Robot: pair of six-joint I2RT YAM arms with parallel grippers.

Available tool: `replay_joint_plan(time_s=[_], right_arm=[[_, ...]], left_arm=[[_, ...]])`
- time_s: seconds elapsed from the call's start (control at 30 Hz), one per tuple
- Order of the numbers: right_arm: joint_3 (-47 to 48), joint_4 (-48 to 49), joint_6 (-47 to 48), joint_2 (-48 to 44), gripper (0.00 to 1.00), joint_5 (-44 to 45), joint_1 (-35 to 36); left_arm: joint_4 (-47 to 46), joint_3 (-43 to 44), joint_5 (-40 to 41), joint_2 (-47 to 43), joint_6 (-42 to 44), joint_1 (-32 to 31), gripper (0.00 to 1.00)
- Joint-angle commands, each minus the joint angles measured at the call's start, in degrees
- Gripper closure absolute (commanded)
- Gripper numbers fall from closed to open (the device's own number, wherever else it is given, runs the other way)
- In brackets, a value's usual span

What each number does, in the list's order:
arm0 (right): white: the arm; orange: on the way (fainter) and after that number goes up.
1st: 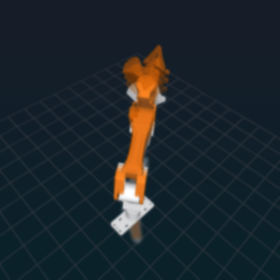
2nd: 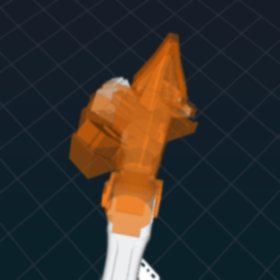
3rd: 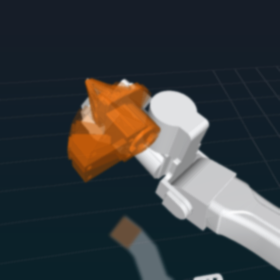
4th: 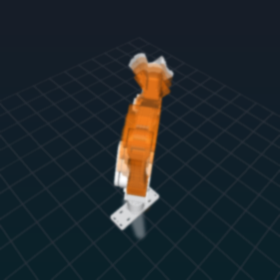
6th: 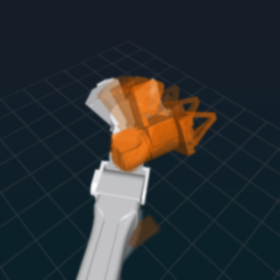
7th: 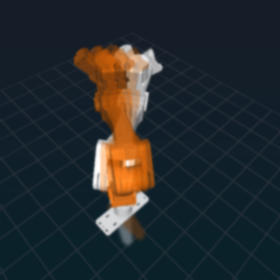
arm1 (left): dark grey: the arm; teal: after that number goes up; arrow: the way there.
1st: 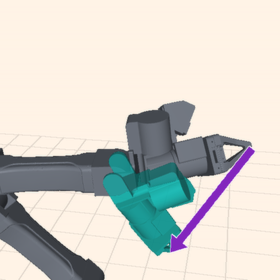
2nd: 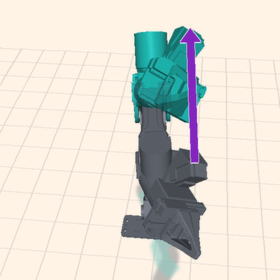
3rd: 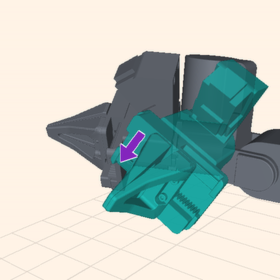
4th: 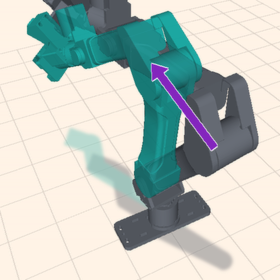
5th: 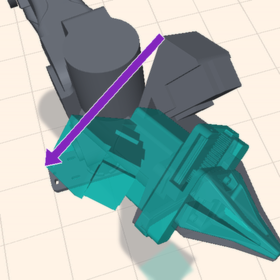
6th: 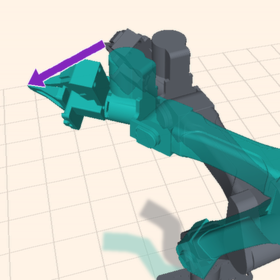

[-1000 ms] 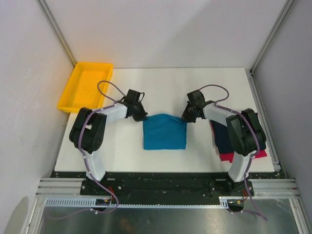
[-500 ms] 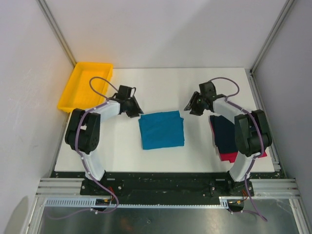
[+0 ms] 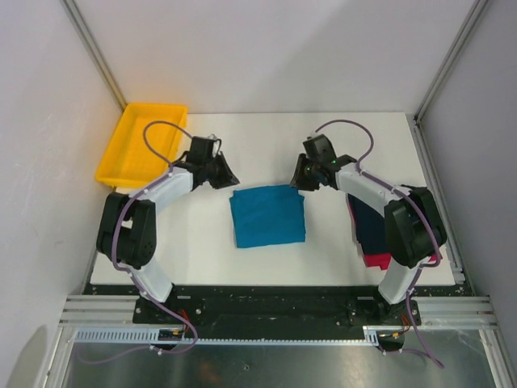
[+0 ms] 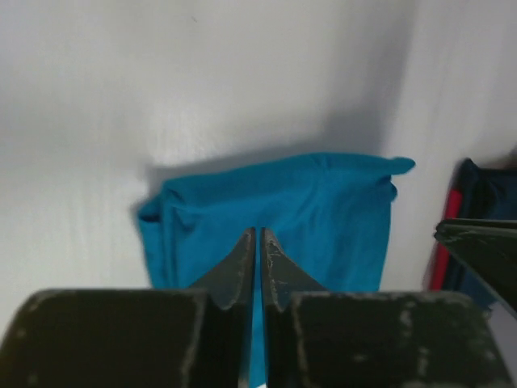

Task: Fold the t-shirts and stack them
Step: Smooth out wrinkles on the folded tshirt

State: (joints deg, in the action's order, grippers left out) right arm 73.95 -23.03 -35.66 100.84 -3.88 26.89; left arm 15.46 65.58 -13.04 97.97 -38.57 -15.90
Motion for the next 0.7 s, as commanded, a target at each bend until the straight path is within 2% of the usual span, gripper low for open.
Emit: replay_joint_plan(time_s=[0.0,0.33,0.67], right_arm=[[3.30,1.14,1.16,2.47,0.72,1.18,1.24],[8.14,1.32,1.89,11.03,0.76,-2.12,-0.15],[13.55,-2.64,0.91,18.02,0.77,0.09,-3.03]], left_arm=[[-0.22,-1.80,-3.90,-0.40,-0.85,-2.58,0.97],[-0.06,2.05,-5.80,8.53,-0.46,-0.38,1.00],[0.42,6.45,-4.86,17.28,-0.19,2.57,1.00]])
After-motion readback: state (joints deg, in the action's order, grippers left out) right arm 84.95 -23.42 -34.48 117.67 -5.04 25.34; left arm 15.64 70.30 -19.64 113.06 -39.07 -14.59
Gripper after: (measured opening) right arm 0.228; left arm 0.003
